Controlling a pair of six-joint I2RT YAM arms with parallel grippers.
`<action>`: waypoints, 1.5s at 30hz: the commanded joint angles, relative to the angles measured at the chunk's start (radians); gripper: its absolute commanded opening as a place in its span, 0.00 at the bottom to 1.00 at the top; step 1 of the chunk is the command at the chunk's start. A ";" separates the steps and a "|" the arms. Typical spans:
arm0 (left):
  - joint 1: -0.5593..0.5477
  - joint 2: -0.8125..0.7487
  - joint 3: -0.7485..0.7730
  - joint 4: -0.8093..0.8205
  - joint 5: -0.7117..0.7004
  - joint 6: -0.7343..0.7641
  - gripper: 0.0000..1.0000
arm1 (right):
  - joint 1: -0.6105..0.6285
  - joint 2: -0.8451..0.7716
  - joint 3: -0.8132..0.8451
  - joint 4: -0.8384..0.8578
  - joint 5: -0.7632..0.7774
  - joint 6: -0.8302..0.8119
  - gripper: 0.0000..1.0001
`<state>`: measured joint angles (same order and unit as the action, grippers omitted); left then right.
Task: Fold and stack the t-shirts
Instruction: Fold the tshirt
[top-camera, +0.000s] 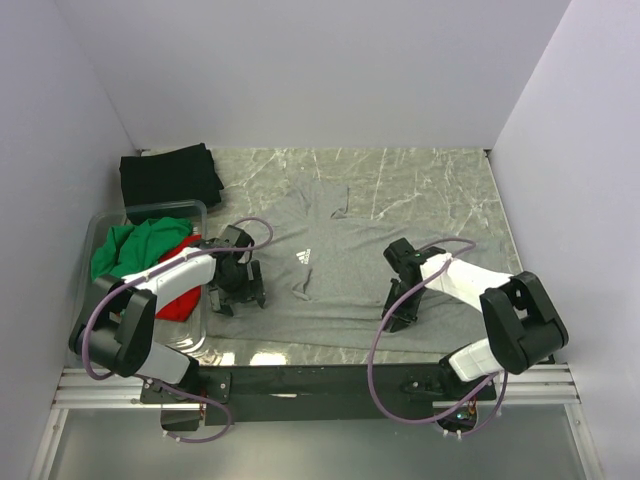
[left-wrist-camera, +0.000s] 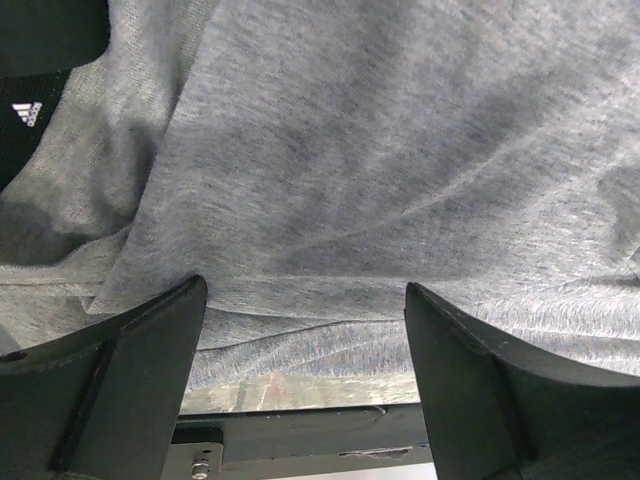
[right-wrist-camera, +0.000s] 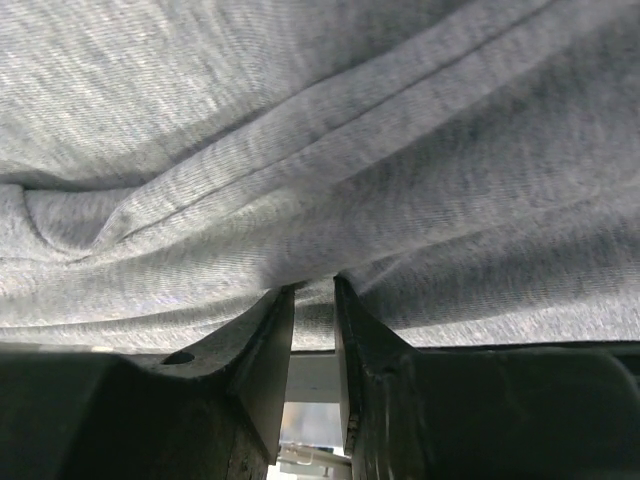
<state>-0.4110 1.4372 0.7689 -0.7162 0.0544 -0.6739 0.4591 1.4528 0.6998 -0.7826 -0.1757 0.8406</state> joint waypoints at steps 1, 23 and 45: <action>0.006 -0.017 0.015 -0.051 -0.042 -0.006 0.87 | 0.012 0.006 -0.075 -0.076 0.105 -0.005 0.31; 0.006 0.009 0.427 -0.045 0.018 0.129 0.88 | -0.006 -0.088 0.315 -0.290 0.266 -0.051 0.48; 0.083 0.833 1.251 0.372 0.113 0.200 0.72 | -0.709 0.040 0.487 0.055 0.305 -0.242 0.41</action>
<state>-0.3416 2.1818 1.9160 -0.4362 0.1356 -0.5060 -0.2180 1.4506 1.1080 -0.8162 0.1444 0.6193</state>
